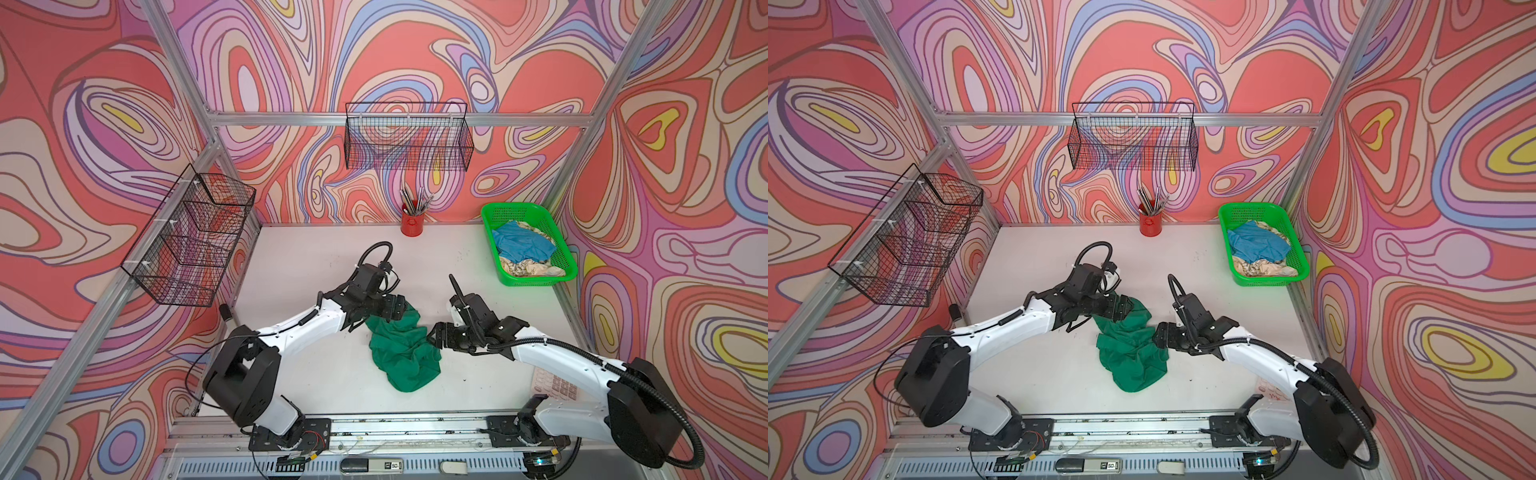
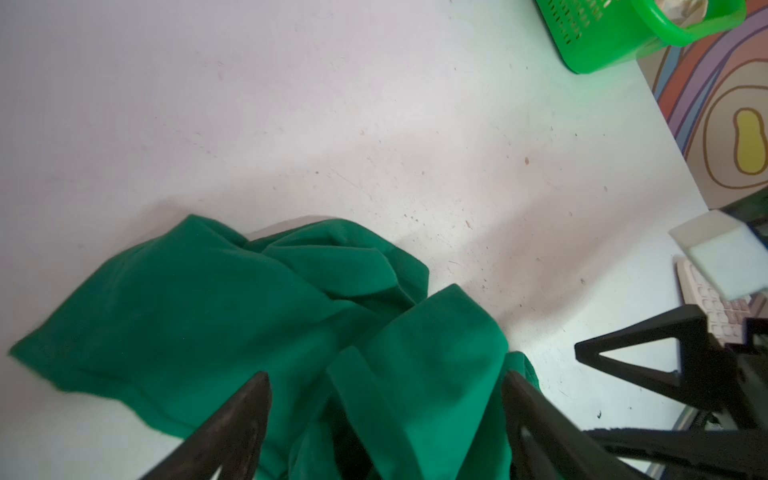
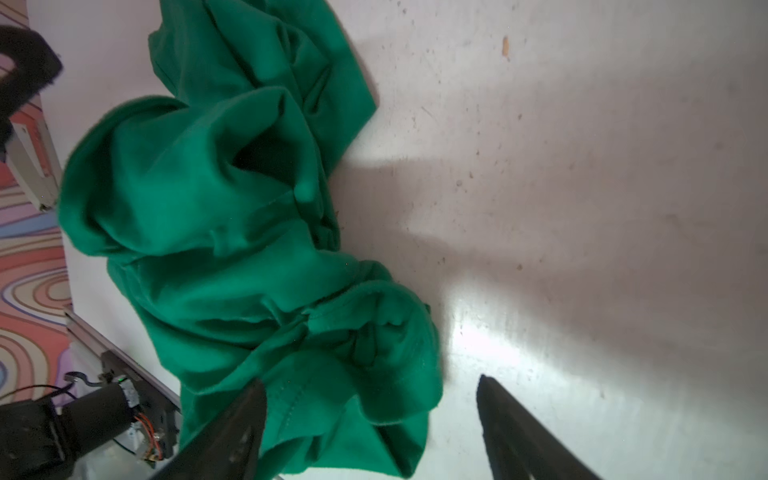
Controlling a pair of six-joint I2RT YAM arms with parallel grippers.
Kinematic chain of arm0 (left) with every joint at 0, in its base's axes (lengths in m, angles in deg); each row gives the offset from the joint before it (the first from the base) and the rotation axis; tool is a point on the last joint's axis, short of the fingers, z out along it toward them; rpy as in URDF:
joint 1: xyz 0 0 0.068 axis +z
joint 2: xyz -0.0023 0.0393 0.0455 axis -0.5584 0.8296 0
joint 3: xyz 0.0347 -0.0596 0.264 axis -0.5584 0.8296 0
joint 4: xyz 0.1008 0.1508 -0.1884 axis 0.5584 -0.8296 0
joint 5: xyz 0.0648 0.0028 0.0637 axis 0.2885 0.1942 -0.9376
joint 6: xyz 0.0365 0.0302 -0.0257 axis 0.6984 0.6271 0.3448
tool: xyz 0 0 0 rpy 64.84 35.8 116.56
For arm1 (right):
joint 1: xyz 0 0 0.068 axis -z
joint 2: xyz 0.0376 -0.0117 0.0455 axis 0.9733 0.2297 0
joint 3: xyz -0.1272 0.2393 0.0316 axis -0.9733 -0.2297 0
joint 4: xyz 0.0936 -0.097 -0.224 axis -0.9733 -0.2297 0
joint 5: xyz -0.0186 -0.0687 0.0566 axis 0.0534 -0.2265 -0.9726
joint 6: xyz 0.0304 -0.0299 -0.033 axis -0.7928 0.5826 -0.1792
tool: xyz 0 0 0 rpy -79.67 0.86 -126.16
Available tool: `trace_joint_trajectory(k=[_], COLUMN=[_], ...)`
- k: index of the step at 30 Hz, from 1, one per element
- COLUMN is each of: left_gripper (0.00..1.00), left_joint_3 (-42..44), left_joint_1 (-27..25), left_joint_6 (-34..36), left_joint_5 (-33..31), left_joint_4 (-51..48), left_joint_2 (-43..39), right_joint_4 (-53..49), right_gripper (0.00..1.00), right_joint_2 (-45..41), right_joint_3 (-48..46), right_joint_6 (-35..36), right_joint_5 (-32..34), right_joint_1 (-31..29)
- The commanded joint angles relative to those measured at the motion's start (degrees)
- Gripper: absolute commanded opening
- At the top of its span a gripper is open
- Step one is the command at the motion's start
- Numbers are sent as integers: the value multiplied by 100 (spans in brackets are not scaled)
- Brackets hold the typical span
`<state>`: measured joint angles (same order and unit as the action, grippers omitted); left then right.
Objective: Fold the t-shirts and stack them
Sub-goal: 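Grasp the green t-shirt with both grippers at its nearer edges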
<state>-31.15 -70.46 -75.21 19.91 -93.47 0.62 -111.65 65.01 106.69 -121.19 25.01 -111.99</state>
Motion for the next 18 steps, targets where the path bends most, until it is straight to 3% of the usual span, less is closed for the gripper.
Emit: trace_joint_trajectory(k=[1,6,13,16,18], left_gripper=[85,81,77,75,69], left_joint_3=[-259,-195,-179,-239,-287], left_joint_1=[-55,-67,-127,-163,-189], left_joint_6=[96,38,0,14,33], left_joint_5=[188,201,346,405,431], left_joint_4=[-340,-361,-343,-359,-359], left_joint_2=[276,360,591,734,855], right_joint_4=[819,1317,1345,1317,1358], right_gripper=[76,67,63,53,40], right_joint_2=[64,24,349,428,451], right_joint_3=[-317,-399,-443,-471,-471], right_joint_6=[-552,-712,-664,-653,-650], right_joint_5=[-391,-675,-996,-970,-966], right_joint_1=[20,11,-174,-191,-190])
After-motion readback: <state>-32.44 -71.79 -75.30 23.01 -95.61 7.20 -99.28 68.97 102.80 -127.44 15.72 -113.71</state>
